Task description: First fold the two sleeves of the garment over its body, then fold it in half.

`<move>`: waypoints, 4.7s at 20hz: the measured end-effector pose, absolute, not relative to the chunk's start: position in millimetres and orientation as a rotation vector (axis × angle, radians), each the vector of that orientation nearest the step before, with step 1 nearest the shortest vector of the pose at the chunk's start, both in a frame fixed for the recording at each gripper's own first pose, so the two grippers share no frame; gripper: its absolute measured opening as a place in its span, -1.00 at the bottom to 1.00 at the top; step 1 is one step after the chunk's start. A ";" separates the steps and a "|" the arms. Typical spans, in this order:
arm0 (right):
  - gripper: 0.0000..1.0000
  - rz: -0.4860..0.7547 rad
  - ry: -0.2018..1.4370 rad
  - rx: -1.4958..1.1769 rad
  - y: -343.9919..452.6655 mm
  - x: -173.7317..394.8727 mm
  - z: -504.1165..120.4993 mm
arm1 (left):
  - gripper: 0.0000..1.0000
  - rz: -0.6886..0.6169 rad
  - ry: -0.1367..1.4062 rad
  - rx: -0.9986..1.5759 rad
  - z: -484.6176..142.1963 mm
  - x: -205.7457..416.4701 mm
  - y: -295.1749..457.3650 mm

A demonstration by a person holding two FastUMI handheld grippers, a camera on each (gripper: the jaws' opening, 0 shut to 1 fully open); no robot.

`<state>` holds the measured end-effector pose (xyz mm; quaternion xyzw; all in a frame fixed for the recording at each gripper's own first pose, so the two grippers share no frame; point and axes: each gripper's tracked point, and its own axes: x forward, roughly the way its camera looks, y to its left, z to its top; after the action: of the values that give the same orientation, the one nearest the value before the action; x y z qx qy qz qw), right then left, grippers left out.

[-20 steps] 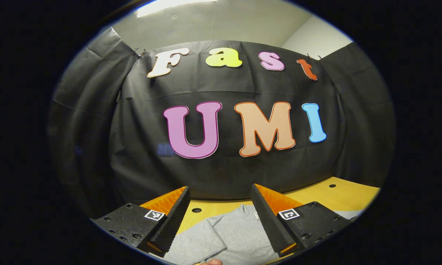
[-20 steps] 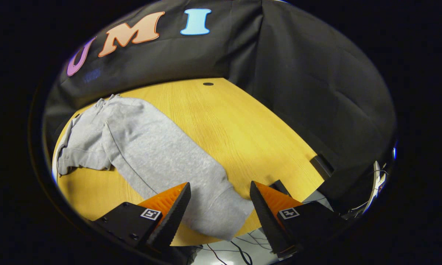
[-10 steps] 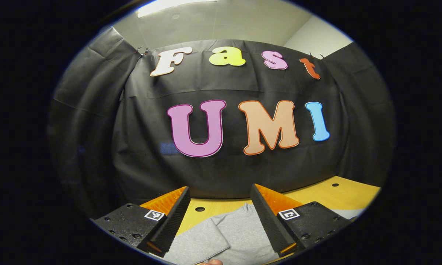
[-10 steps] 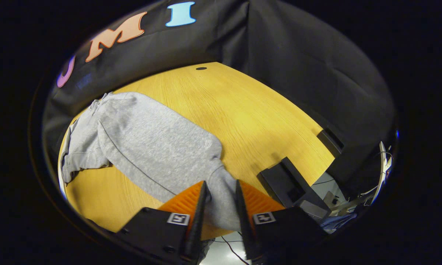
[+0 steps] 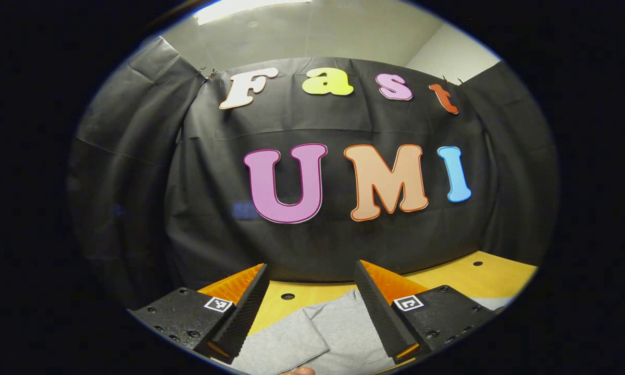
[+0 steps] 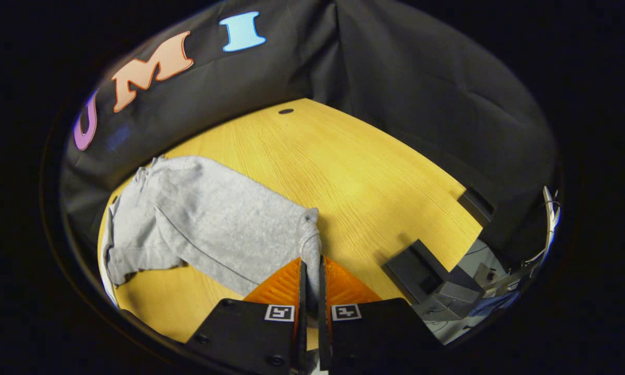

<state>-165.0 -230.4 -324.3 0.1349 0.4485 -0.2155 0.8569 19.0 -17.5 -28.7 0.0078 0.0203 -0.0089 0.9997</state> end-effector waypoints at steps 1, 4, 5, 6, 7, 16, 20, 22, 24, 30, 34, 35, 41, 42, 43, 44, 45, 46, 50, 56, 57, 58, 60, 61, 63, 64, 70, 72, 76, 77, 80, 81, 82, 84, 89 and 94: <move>-0.78 -0.444 0.917 0.300 -227.5 -153.7 -316.8 | 0.91 -0.014 0.042 0.017 -28.7 18.5 -14.9; -0.77 -0.407 0.866 0.330 -215.6 -121.2 -298.1 | 0.91 0.005 0.043 0.026 -27.3 14.8 -6.5; -0.78 -0.390 0.856 0.340 -210.5 -111.2 -292.8 | 0.91 0.011 0.042 0.028 -27.0 13.9 -3.3; -0.80 -0.377 0.844 0.345 -205.8 -101.1 -287.0 | 0.92 0.019 0.039 0.030 -25.5 12.5 0.3; -0.77 -0.361 0.832 0.349 -200.7 -90.7 -281.6 | 0.92 0.028 0.038 0.030 -25.1 11.3 4.9; -0.77 -0.160 0.772 0.290 -133.6 -3.9 -245.8 | 0.93 0.146 0.062 0.044 -30.4 -6.1 56.9; -0.77 -0.098 0.765 0.283 -104.4 23.1 -237.7 | 0.92 0.198 0.066 0.045 -30.8 -14.6 78.7; -0.77 -0.065 0.749 0.283 -88.1 39.6 -229.8 | 0.92 0.226 0.073 0.050 -34.5 -19.1 90.3; -0.77 -0.032 0.736 0.283 -70.7 56.9 -224.5 | 0.92 0.254 0.084 0.049 -36.1 -25.4 102.0; -0.78 0.048 0.706 0.310 -18.8 97.3 -221.0 | 0.92 0.324 0.116 0.061 -44.3 -42.7 130.0; -0.77 0.099 0.698 0.315 19.6 118.4 -220.6 | 0.93 0.364 0.130 0.064 -48.6 -53.2 146.3; -0.77 0.116 0.692 0.315 32.3 123.7 -219.8 | 0.92 0.375 0.135 0.067 -50.5 -57.0 151.4; -0.77 0.235 0.665 0.277 111.9 148.7 -215.2 | 0.94 0.435 0.151 0.066 -54.8 -74.0 180.3; -0.77 0.247 0.668 0.277 124.1 151.4 -217.2 | 0.94 0.446 0.152 0.068 -54.9 -77.3 185.8; -0.77 0.259 0.673 0.280 134.6 153.1 -219.7 | 0.94 0.456 0.154 0.070 -55.3 -81.7 190.4; -0.77 0.269 0.678 0.281 145.2 154.7 -221.6 | 0.94 0.466 0.159 0.074 -55.1 -86.4 195.6; -0.77 0.279 0.683 0.278 157.5 157.7 -225.1 | 0.94 0.478 0.163 0.078 -56.0 -91.7 202.2; -0.78 0.287 0.684 0.276 166.3 160.5 -226.1 | 0.94 0.490 0.168 0.081 -57.2 -96.7 208.6; -0.78 0.340 0.693 0.268 213.9 166.1 -231.9 | 0.92 0.528 0.180 0.088 -56.8 -113.3 229.1; -0.77 0.441 0.772 0.231 293.1 155.9 -271.1 | 0.94 0.545 0.187 0.109 -57.3 -126.7 247.2; -0.77 0.453 0.791 0.231 305.6 152.8 -281.5 | 0.94 0.548 0.192 0.109 -59.6 -128.9 249.6; -0.78 0.458 0.808 0.223 315.3 150.5 -291.0 | 0.94 0.551 0.199 0.108 -61.0 -131.3 252.6; -0.77 0.464 0.850 0.197 320.4 143.9 -311.0 | 0.94 0.558 0.210 0.110 -64.5 -134.5 256.6; -0.77 0.468 0.871 0.184 325.9 142.1 -322.4 | 0.94 0.560 0.215 0.112 -65.5 -136.2 259.5; -0.77 0.476 0.909 0.167 332.8 140.9 -337.8 | 0.92 0.563 0.231 0.118 -71.3 -140.6 264.3; -0.80 0.485 0.924 0.169 336.1 141.6 -344.0 | 0.90 0.565 0.243 0.120 -74.5 -141.4 267.0; 0.41 0.515 0.867 0.175 337.3 140.8 -338.9 | 0.94 0.516 0.299 0.116 -102.7 -135.0 266.5; 1.00 0.512 0.809 0.166 328.6 140.1 -318.8 | 0.87 0.484 0.319 0.106 -115.6 -129.3 261.4; 0.92 0.499 0.694 0.118 296.3 136.1 -282.8 | 0.89 0.423 0.400 0.044 -156.4 -125.2 246.7; 0.97 0.501 0.671 0.106 287.7 134.4 -275.7 | 0.96 0.411 0.427 0.026 -168.5 -124.1 243.6; 0.97 0.484 0.628 0.089 257.4 129.8 -255.9 | 0.96 0.394 0.500 -0.022 -202.4 -130.0 238.4; 0.97 0.472 0.622 0.091 247.9 127.3 -252.2 | 0.89 0.390 0.523 -0.039 -212.2 -131.7 235.9; 0.97 0.456 0.618 0.092 236.2 126.7 -249.0 | 0.89 0.387 0.548 -0.054 -221.6 -133.2 234.0; 0.97 0.423 0.612 0.094 213.3 125.3 -244.9 | 0.89 0.382 0.595 -0.079 -238.9 -135.8 230.1; 0.97 0.360 0.596 0.093 168.4 115.7 -237.8 | 0.90 0.349 0.694 -0.109 -284.5 -145.6 217.8; 0.97 0.319 0.587 0.067 136.3 104.7 -237.0 | 0.90 0.349 0.790 -0.182 -329.2 -153.1 207.1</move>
<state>104.7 136.3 -237.0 0.0329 0.2881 0.1563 0.9442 -153.1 207.1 -329.2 -0.0879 0.3822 0.1689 0.9043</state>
